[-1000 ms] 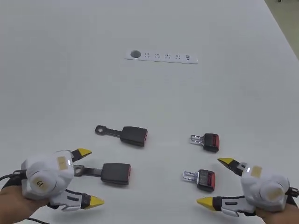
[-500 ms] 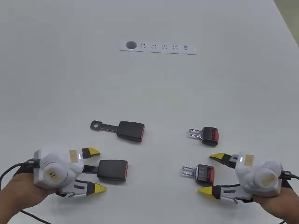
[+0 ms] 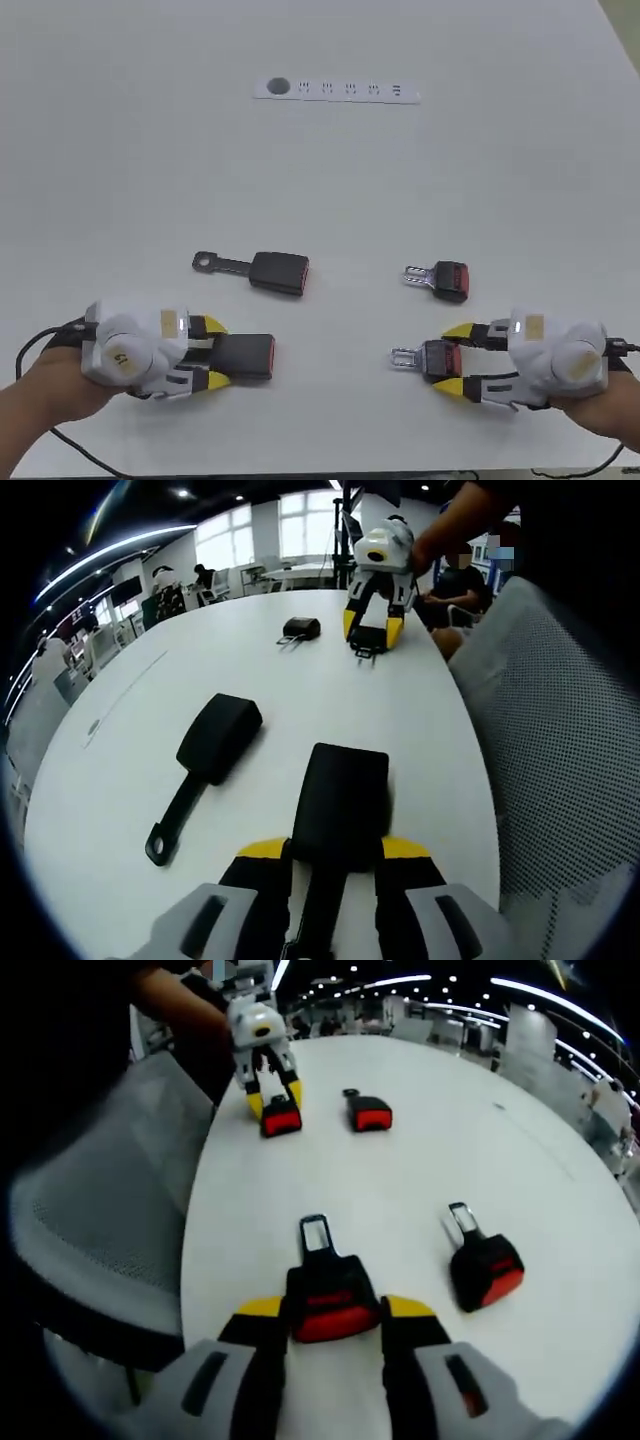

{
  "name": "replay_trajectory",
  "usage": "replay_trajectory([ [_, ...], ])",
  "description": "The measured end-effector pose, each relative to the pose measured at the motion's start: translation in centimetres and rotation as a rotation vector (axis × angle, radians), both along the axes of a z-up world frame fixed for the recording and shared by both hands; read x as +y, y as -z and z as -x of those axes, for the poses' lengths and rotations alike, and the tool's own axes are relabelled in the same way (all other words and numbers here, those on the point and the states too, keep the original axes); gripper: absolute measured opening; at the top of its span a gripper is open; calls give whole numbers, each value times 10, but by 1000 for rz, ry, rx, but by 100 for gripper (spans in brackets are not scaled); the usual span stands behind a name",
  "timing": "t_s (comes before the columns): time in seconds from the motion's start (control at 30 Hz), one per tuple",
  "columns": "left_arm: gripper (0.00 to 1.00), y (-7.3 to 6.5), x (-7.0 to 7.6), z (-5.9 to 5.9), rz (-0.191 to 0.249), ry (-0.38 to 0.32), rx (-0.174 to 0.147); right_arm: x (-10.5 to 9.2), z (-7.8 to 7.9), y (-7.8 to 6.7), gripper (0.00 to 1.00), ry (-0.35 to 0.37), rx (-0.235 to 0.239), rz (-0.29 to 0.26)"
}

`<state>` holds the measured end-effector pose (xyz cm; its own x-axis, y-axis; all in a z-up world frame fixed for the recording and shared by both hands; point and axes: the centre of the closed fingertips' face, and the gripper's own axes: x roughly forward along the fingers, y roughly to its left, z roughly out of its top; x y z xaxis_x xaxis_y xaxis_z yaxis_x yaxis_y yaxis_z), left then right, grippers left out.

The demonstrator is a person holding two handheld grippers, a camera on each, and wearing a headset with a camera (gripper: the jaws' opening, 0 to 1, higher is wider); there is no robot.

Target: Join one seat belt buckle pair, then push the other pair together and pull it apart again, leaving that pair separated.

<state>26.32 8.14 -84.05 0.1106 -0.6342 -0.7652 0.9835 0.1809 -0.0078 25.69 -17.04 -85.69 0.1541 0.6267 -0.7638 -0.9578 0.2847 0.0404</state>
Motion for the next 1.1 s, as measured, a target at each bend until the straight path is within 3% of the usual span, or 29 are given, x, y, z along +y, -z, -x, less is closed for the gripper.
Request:
replay_trajectory([
  [0.23,32,2,5,-2,-28,17,2,-2,1,-1,35,28,12,-63],
  [0.6,32,5,7,-1,-31,25,8,4,0,-4,35,29,-5,-99],
  [0.8,32,8,7,-2,-32,16,18,24,-2,-4,35,54,-2,-162],
  [1.1,32,11,5,-1,-45,18,30,54,-6,-4,35,27,-12,-204],
])
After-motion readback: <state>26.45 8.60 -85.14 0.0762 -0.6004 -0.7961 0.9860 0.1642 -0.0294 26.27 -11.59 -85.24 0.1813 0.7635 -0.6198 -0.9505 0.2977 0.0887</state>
